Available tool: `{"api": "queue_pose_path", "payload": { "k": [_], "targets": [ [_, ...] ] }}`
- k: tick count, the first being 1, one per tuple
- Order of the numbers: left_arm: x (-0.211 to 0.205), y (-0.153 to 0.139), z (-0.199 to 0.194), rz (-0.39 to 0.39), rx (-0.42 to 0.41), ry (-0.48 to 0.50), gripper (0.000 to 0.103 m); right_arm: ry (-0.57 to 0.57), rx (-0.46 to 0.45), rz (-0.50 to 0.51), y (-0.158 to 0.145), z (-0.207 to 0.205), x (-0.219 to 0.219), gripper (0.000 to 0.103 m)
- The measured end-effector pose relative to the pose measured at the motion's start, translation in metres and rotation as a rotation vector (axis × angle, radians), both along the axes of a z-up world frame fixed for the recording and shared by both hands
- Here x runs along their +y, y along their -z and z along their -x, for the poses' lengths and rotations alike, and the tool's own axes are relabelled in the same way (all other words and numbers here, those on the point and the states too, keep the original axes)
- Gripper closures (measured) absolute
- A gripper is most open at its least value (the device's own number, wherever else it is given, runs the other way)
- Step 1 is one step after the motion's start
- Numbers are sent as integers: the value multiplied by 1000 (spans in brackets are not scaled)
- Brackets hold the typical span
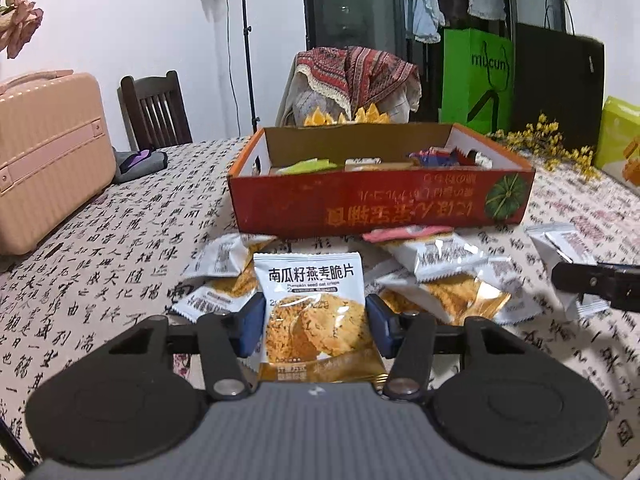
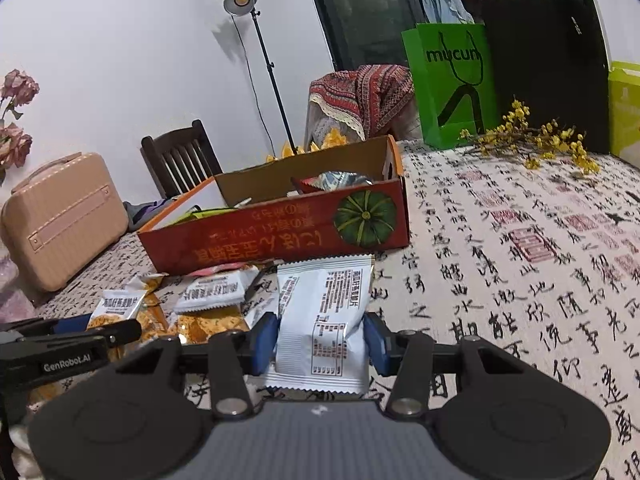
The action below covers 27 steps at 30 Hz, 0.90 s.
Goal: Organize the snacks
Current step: 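Lift the white packet with the right gripper while the left grasps a pumpkin-seed crisp packet, then lower both packets into the box and open both grippers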
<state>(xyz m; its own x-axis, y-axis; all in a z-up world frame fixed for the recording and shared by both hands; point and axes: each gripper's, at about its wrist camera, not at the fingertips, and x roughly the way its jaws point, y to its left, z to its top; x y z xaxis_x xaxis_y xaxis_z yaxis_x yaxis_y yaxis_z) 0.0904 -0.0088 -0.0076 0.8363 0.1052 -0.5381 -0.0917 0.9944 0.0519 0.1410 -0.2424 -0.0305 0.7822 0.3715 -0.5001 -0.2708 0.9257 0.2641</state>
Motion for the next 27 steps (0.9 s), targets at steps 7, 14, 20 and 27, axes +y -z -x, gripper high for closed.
{"api": "queue_pose_path", "payload": {
  "k": [7, 14, 20, 27],
  "targets": [
    [11, -30, -8, 35, -66, 10, 48, -6, -58, 10, -21, -10, 3, 56],
    [19, -62, -31, 61, -132, 19, 48, -20, -96, 21, -43, -32, 14, 56],
    [21, -83, -60, 84, -160, 27, 48, -34, -112, 22, -66, -64, 28, 56],
    [20, -88, -101, 103, -163, 31, 48, -25, -96, 18, -82, -112, 47, 56]
  ]
}}
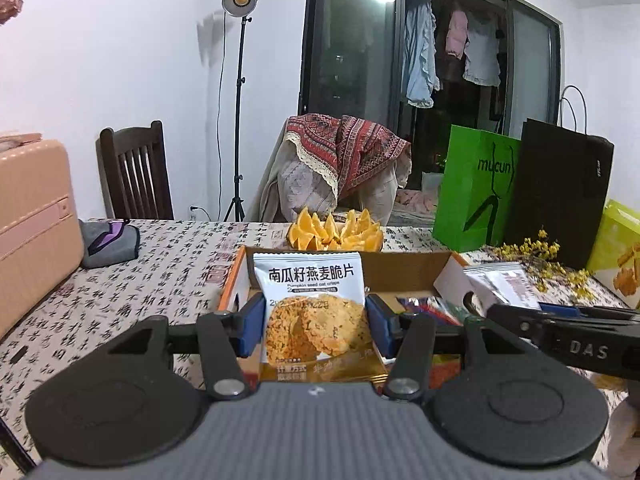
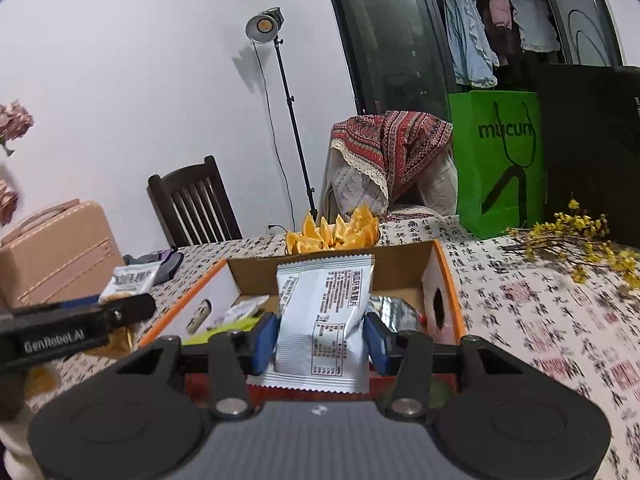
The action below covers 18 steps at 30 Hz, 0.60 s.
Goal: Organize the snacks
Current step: 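Lower both packets into the box and open both grippers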
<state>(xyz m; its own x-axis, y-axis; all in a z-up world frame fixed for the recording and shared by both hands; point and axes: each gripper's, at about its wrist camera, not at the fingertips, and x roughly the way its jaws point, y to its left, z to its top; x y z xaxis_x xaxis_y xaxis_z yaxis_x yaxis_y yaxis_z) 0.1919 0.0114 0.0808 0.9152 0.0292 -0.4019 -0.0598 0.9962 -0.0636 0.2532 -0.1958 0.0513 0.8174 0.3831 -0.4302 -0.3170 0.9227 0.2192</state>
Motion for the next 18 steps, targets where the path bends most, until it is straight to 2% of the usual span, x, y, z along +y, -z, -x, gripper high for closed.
{"api": "queue_pose_path", "payload": {
  "k": [7, 9, 10, 12, 15, 18],
  "targets": [
    [6, 16, -46, 52, -1, -40, 48, 29, 32, 16, 8, -52, 22, 56],
    [10, 27, -52, 38, -6, -57, 48, 38, -15, 22, 20, -57, 22, 56],
    [11, 34, -56, 5, -11, -62, 48, 36, -25, 18, 27, -58, 21, 56],
    [12, 44, -64, -34, -1, -70, 48, 26, -6, -1, 41, -65, 18, 56],
    [19, 51, -72, 10, 26, -39, 48, 20, 26, 1, 50, -71, 18, 56],
    [17, 56, -71, 1, 14, -24, 46, 15, 18, 15, 52, -70, 20, 56]
  ]
}}
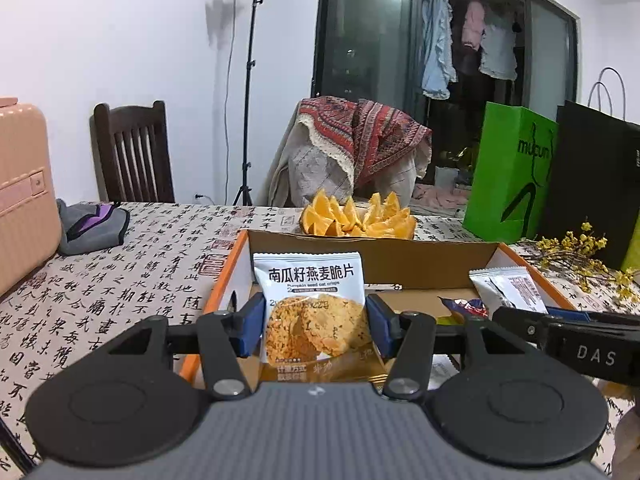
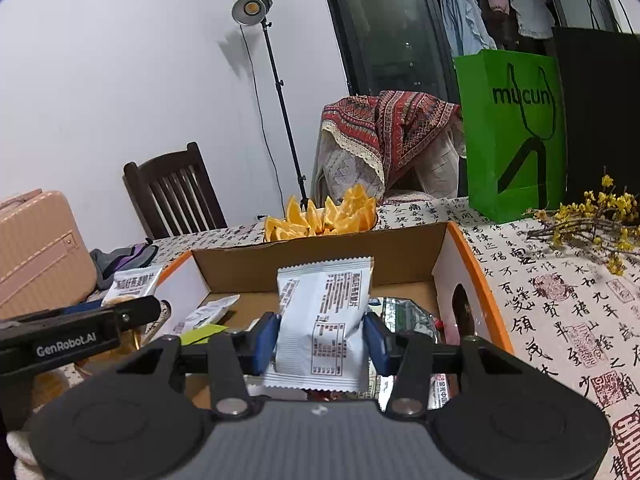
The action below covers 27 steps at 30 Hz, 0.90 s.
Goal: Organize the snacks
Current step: 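Lower both packets into the box and open both grippers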
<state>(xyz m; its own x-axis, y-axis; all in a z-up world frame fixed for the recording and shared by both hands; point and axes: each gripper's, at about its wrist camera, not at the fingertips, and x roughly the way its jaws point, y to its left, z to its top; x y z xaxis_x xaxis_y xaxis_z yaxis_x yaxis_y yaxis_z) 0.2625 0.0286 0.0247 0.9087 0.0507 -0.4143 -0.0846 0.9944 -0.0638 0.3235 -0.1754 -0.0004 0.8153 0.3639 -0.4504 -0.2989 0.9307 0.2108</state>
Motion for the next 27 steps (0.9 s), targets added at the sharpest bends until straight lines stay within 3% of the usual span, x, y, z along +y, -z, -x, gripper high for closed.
{"api": "queue_pose_path", "payload": {
  "k": [1, 3, 5, 11, 22, 27],
  "targets": [
    [0, 1, 1, 0, -4, 3, 43, 0, -3, 8, 1, 1, 1, 55],
    [0, 2, 4, 9, -11, 1, 10, -3, 0, 12, 2, 1, 1, 45],
    [0, 1, 8, 9, -40, -34, 0, 1, 3, 11, 3, 2, -1, 18],
    [6, 2, 8, 27, -21, -90, 0, 38, 12, -39, 1, 3, -15, 0],
    [6, -21, 28, 37, -39, -128, 0, 36, -26, -31, -19, 20, -19, 0],
    [8, -36, 46, 42, -43, -143, 0, 49, -27, 19, -31, 38, -20, 0]
  ]
}}
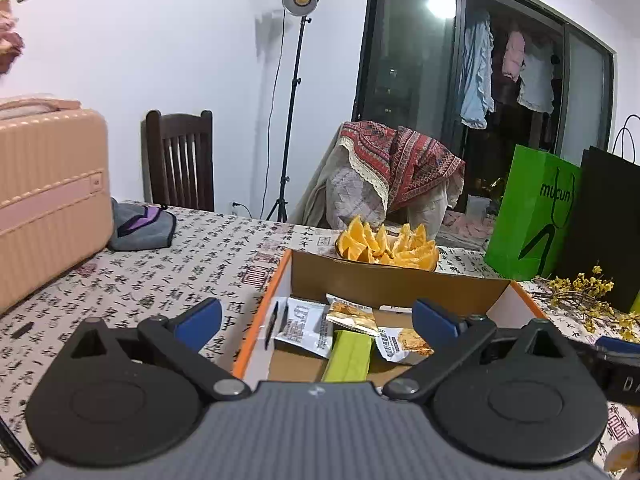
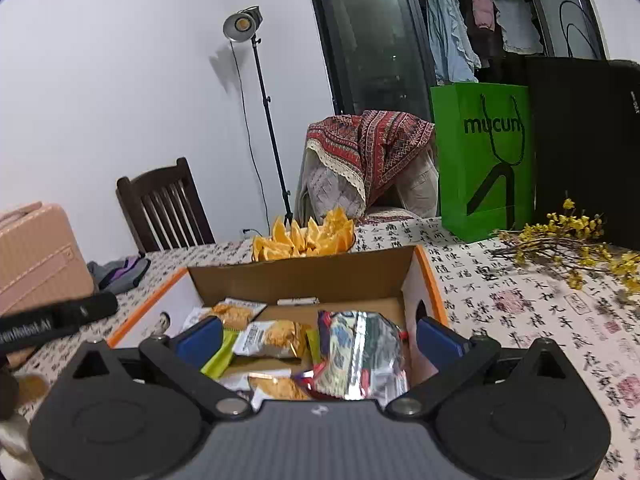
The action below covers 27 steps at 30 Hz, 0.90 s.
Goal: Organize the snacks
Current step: 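Lower both packets into the box and open both grippers, then move the right gripper to the pile and grasp the pink packet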
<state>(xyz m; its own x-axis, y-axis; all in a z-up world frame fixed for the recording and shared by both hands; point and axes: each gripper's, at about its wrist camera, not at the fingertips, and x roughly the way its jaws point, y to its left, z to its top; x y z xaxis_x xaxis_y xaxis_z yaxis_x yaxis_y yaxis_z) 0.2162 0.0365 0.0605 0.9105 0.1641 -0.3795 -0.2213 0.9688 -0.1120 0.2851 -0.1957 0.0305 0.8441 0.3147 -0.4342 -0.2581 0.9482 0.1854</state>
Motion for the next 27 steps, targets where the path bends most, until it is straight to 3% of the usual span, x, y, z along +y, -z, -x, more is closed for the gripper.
{"api": "queue_pose_path", "payload": {
  "k": [13, 23, 27],
  "targets": [
    [9, 15, 61, -46, 52, 29, 0, -15, 71, 58, 15, 53, -5, 0],
    [25, 38, 97, -49, 112, 38, 0, -96, 130, 112, 36, 83, 24, 0],
    [39, 44, 108, -38, 128, 19, 0, -124, 149, 125, 40, 86, 41, 8]
  ]
}}
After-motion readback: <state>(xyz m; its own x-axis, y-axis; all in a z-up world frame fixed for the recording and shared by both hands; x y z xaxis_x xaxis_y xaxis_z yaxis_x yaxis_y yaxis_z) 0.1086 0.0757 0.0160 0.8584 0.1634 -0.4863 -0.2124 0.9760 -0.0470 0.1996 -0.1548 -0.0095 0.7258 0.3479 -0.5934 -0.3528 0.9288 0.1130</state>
